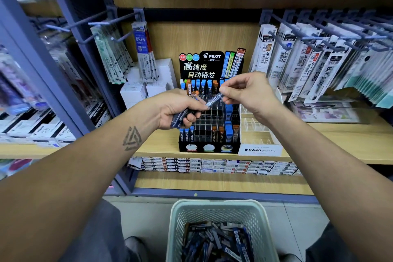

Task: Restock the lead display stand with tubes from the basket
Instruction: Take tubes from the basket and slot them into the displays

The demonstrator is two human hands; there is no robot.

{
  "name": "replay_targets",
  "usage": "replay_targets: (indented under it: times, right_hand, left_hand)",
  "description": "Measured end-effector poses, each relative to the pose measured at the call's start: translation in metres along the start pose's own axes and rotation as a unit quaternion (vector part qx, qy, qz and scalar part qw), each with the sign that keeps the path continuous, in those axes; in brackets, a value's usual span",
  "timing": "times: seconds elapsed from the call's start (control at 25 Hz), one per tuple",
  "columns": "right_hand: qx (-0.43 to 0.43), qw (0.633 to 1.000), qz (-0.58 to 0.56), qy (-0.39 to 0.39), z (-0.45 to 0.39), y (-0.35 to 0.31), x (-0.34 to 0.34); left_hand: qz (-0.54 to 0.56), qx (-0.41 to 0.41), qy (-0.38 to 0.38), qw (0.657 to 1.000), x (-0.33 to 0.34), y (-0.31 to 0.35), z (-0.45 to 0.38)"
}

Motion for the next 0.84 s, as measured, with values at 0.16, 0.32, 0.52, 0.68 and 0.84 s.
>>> replay_targets:
  times: [0.16, 0.32, 0.52, 0.68, 0.84]
  right_hand:
    - [0.0, 1.0, -0.003, -0.023, 0.003, -0.001, 0.022]
    - [-0.062, 0.963, 0.259, -0.031, 0.001, 0.0, 0.035]
    - [-0.081, 0.928, 0.353, -0.091, 0.01, 0.012, 0.06]
    - [-0.098, 0.926, 0.352, -0.091, 0.011, 0.022, 0.073]
    - [-0.103, 0.921, 0.362, -0.099, 0.01, 0.025, 0.076]
  left_hand:
    - [-0.011, -0.03, 0.045, 0.998, -0.025, -0.007, 0.004]
    - [0.01, -0.038, 0.068, 0.997, -0.047, -0.008, 0.01]
    - [0.012, -0.038, 0.052, 0.998, -0.048, -0.01, 0.011]
    - [0.015, -0.04, 0.046, 0.998, -0.043, -0.009, 0.008]
    - [0.02, -0.051, 0.031, 0.998, -0.039, -0.009, 0.01]
Point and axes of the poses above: each hand's wrist, its own z-axis away from the middle knuckle, its own x-axis out of the palm, y = z × x, the point moved 2 cm from there along -z, towards the middle knuckle, and after that the axes turned 4 degrees about y, right-handed, at the moved point
